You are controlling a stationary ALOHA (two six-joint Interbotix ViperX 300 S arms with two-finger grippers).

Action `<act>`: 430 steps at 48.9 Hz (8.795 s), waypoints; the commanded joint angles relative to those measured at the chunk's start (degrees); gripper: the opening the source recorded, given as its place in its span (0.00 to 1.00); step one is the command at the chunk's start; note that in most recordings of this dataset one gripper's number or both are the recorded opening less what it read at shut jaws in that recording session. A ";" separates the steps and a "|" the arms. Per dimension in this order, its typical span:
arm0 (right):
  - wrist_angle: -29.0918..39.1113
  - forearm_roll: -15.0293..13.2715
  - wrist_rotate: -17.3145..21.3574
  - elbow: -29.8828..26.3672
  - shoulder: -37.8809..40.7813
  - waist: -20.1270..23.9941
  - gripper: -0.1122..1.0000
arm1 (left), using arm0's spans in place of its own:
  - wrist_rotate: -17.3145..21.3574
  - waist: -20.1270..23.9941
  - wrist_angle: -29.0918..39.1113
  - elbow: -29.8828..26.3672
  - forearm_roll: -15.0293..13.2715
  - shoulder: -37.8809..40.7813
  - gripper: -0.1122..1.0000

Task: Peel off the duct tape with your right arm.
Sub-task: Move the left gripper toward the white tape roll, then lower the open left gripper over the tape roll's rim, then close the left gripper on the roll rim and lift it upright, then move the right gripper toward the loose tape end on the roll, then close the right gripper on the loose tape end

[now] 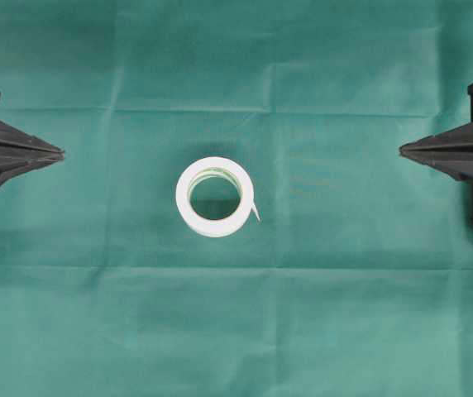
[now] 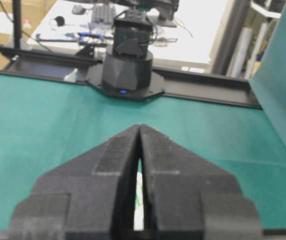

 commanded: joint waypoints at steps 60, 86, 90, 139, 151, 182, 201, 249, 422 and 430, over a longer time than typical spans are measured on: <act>-0.79 0.09 0.26 0.26 -0.88 -0.09 0.72 | -0.09 -1.14 -4.13 -6.15 -0.09 12.13 0.98; -0.70 0.09 0.18 0.79 -0.88 -0.09 0.72 | -0.09 -1.14 -9.32 -18.37 -0.09 32.52 0.98; -0.70 0.09 0.18 0.88 -0.97 -0.09 0.72 | 0.00 -1.14 -9.23 -20.57 -0.09 34.89 0.98; -0.62 0.09 0.18 1.67 -1.32 -0.18 0.72 | 0.09 -2.55 41.48 -41.31 -0.18 44.74 0.98; -0.62 0.09 0.18 1.76 -1.32 -0.09 0.72 | 0.35 -2.55 45.26 -44.74 -0.09 49.48 0.98; -0.62 0.09 0.26 1.76 -1.41 -0.09 0.72 | 0.26 -2.55 42.36 -44.21 -0.09 60.47 0.98; -0.53 0.09 0.26 1.85 -1.41 -0.18 0.72 | 0.26 -2.37 36.65 -41.31 -0.09 64.51 0.98; -0.70 0.09 0.26 2.29 -1.58 -0.09 0.72 | 2.64 -2.55 32.96 -38.76 0.09 62.58 0.31; -10.11 -0.26 2.99 -18.37 38.23 -2.99 0.72 | 9.58 -0.79 67.06 -63.72 0.35 52.29 0.31; -10.11 -0.26 2.99 -18.19 38.06 -2.99 0.69 | 9.58 -1.05 67.15 -63.72 0.35 52.21 0.31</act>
